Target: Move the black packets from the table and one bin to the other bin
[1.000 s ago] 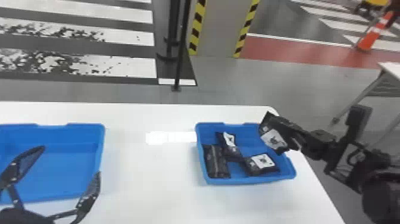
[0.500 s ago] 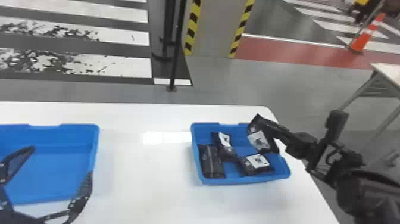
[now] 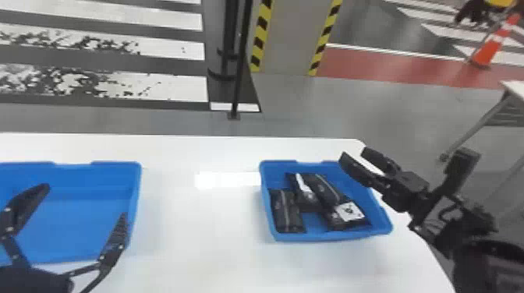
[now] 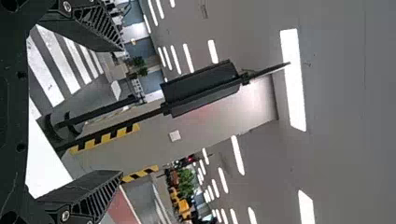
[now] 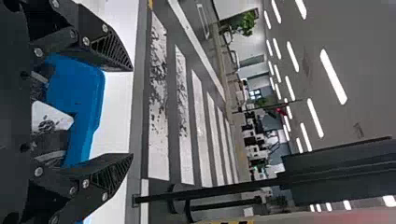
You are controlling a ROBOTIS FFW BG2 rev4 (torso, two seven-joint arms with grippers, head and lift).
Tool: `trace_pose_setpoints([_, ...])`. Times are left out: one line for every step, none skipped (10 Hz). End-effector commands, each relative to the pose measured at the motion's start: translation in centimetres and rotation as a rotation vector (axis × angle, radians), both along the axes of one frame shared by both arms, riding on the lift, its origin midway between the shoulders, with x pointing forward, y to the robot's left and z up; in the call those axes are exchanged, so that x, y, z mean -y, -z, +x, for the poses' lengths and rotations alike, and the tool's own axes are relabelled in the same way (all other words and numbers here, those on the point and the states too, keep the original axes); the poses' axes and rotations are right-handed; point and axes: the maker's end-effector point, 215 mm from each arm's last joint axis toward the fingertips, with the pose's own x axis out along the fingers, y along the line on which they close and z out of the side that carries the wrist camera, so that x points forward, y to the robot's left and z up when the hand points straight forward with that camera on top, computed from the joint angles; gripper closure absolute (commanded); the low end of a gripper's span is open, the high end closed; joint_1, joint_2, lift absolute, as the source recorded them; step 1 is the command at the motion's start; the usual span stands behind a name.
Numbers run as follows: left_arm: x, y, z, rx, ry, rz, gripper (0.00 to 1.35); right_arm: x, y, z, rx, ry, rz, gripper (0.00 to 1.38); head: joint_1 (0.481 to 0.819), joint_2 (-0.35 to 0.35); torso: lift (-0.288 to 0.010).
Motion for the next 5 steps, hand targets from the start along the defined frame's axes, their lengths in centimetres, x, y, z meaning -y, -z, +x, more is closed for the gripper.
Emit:
trace_pose_setpoints([-1.2,-1.5,0.3,0.025,-0.023,-0.085,0.10,-1.1,-2.1,-2.3,0.094,0.018,-0.009,0.02,0.695,-0.233,-0.110])
trace_pose_setpoints([-2.7,-2.2,0.6,0.027,-0.050,-0.156,0.10,-1.1,-2.3,-3.8,0.115,0.043,-0.017,0.02,0.695,-0.218,-0.110])
trace_pose_setpoints([-4.1,-2.8,1.0,0.021,-0.083,-0.192,0.10,-1.7,-2.9,-5.3,0.135,0.060,-0.030,0.02,0.695,-0.203,-0.110])
trace_pose_setpoints([-5.4,-3.1,1.2,0.011,-0.117,-0.193,0.10,-2.1,-3.8,-6.7,0.157,0.082,-0.071,0.02,0.695,-0.187,-0.110])
trace_pose_setpoints([-6.3,-2.4,1.8,-0.038,-0.143,-0.189,0.10,-1.9,-5.2,-8.4,0.180,0.114,-0.158,0.03,0.695,-0.162,-0.110])
